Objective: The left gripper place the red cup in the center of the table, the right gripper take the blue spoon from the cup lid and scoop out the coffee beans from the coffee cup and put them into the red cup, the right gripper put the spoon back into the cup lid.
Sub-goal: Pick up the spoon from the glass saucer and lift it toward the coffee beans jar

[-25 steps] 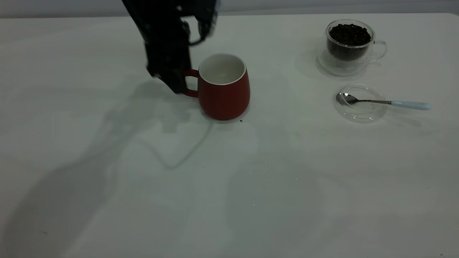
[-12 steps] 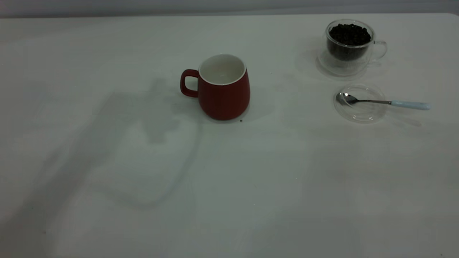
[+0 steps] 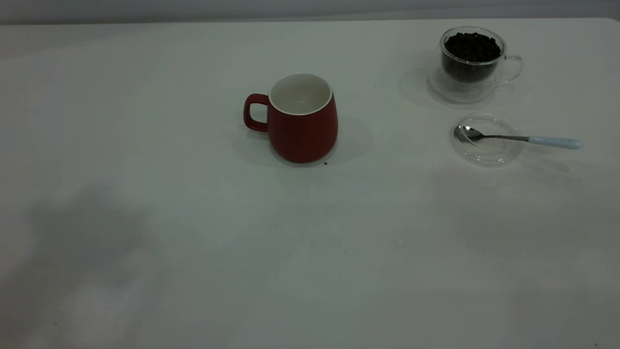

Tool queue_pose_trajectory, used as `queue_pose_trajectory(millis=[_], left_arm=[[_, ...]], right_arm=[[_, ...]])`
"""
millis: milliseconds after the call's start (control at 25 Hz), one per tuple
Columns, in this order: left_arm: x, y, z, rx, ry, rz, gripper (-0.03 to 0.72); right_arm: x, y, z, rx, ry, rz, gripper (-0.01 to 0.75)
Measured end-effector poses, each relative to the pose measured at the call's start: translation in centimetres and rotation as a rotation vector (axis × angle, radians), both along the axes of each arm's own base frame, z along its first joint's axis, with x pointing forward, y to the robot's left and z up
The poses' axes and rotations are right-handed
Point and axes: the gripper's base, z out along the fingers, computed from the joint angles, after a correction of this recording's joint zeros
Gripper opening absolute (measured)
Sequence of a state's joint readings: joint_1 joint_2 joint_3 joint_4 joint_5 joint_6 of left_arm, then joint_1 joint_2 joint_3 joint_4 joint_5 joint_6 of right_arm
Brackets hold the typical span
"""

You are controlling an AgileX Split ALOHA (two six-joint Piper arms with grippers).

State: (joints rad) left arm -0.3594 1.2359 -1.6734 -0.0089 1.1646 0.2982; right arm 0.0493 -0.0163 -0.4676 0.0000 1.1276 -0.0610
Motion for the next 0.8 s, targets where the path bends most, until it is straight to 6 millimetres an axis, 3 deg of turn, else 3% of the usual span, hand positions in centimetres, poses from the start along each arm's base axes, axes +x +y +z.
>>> queue_pose_trajectory(millis=[120,280,440,600,800], left_arm=[[-4.5,2.3,-1.4,-0.04,0.009,0.122,0.587],[-10.0,5.1,-5.6,-0.104,0.039,0.309,0.587],[-14.6,7.0,-10.0,-0.157,0.04,0.386,0.587],[-17.0,7.9,-14.1,-0.156,0.053,0.393,0.587],[-17.9,7.7,-19.3,-0.122,0.153,0.337,0.587]], right_arm=[[0.0,0.0,0.0,0.0,0.0,0.0,0.415],[0.0,0.0,0.0,-0.001,0.0,0.001,0.415],[0.0,0.0,0.0,-0.001,0.0,0.001,0.415],[0.0,0.0,0.0,0.0,0.0,0.0,0.415],[0.0,0.0,0.0,0.0,0.0,0.0,0.415]])
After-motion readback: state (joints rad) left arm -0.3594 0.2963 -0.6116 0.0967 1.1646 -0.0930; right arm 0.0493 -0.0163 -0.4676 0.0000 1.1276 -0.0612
